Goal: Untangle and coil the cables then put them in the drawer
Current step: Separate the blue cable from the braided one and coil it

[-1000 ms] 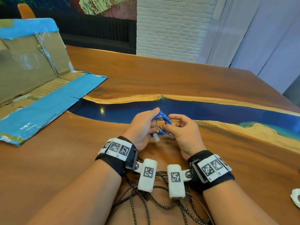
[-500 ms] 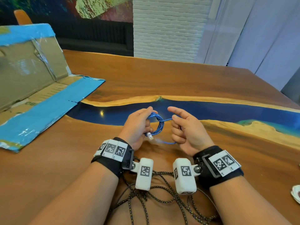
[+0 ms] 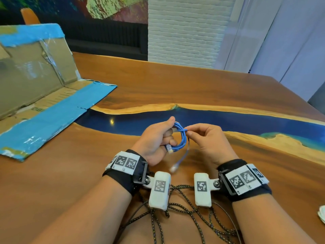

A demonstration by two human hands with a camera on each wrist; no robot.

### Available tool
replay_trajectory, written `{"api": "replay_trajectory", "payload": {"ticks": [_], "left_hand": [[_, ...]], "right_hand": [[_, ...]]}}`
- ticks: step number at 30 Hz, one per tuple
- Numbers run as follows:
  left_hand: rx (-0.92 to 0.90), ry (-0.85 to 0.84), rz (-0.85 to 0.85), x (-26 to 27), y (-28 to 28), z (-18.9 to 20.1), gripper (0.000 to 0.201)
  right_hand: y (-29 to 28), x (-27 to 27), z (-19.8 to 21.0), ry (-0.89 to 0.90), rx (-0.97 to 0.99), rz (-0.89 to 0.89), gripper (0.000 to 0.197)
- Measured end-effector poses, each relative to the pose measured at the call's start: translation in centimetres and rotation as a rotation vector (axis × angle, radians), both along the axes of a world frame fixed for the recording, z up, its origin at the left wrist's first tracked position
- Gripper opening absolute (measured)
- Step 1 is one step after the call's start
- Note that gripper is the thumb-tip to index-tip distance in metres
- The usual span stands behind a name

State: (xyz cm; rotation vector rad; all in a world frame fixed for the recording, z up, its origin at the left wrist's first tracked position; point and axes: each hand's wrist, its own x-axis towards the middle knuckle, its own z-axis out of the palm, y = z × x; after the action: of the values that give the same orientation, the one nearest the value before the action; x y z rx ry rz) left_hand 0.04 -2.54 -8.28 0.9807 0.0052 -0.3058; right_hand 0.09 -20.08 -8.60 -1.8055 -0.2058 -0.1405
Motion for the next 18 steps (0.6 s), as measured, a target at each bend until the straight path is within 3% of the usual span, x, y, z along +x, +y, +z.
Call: {"api": "replay_trajectory", "payload": {"ticks": [4,13,18], "left_hand": [[-0.008,-0.023,0.011,-0.1,-0.4,-0.1,0.027],[0.139,-0.134,0.178,0.2,-0.8,-0.4,0.021],[0.249,-0.196,0.191,-0.1,-1.1,-0.2,0.02]], "right_hand": [[0.5,-0.2,-0.2,0.003,-0.015,-0.012,0.015],[2.0,-0.5,-0.9,0.229,0.429,0.066,0.022],[2.2,-0.6,-1.3,0.121,0.228,0.024,0.013]]}}
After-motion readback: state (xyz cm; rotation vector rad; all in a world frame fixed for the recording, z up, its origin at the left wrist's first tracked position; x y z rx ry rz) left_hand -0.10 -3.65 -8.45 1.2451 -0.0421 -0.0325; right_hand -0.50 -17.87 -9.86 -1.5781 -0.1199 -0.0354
